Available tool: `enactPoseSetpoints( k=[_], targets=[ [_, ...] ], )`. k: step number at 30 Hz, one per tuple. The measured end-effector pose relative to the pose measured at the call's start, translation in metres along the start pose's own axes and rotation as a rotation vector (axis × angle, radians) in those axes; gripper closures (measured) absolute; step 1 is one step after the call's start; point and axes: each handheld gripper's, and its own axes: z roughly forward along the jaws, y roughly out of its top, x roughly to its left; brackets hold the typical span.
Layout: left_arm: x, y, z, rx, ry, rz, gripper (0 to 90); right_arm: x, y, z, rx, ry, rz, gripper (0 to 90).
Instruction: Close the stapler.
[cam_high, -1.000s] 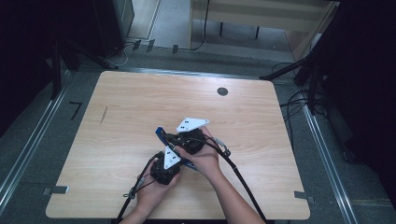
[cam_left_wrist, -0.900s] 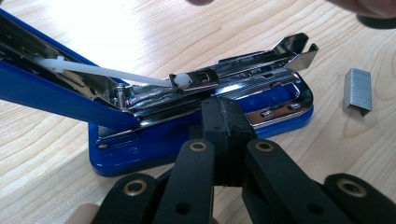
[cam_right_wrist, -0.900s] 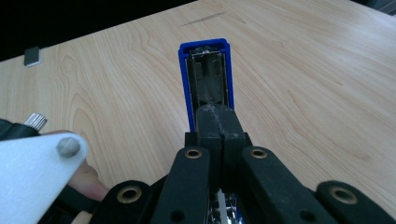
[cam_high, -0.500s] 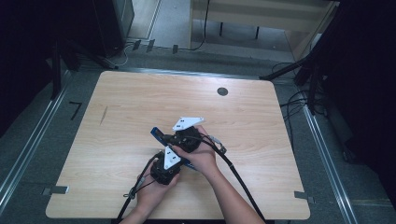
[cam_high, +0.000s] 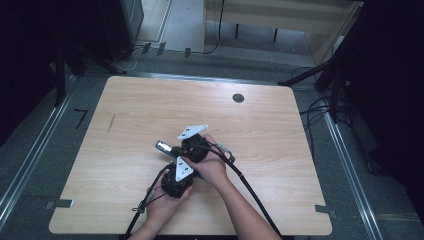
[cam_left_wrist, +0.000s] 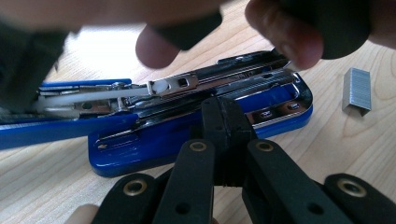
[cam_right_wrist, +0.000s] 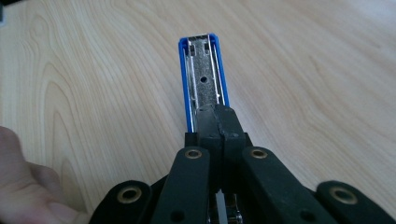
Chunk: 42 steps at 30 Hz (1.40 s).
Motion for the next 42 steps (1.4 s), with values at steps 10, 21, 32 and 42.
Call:
enactPoseSetpoints(
  k=[10, 21, 32, 42],
  targets=[
    [0.000, 0.000, 0.000, -0.002, 0.000, -0.003, 90.0, -0.002, 0.000, 0.000, 0.024, -0.005, 0.039, 90.0],
    [0.001, 0.000, 0.000, 0.000, -0.002, -0.006, 90.0, -0.010, -0.014, -0.049, -0.082, -0.065, 0.054, 90.0],
    [0.000, 0.000, 0.000, -0.001, 0.001, -0.005, 90.0, -0.011, -0.052, -0.096, -0.132, -0.113, 0.077, 90.0],
    [0.000, 0.000, 0.000, -0.002, 0.003, -0.006, 90.0, -0.002, -0.092, -0.117, -0.118, -0.166, 0.071, 90.0]
  ],
)
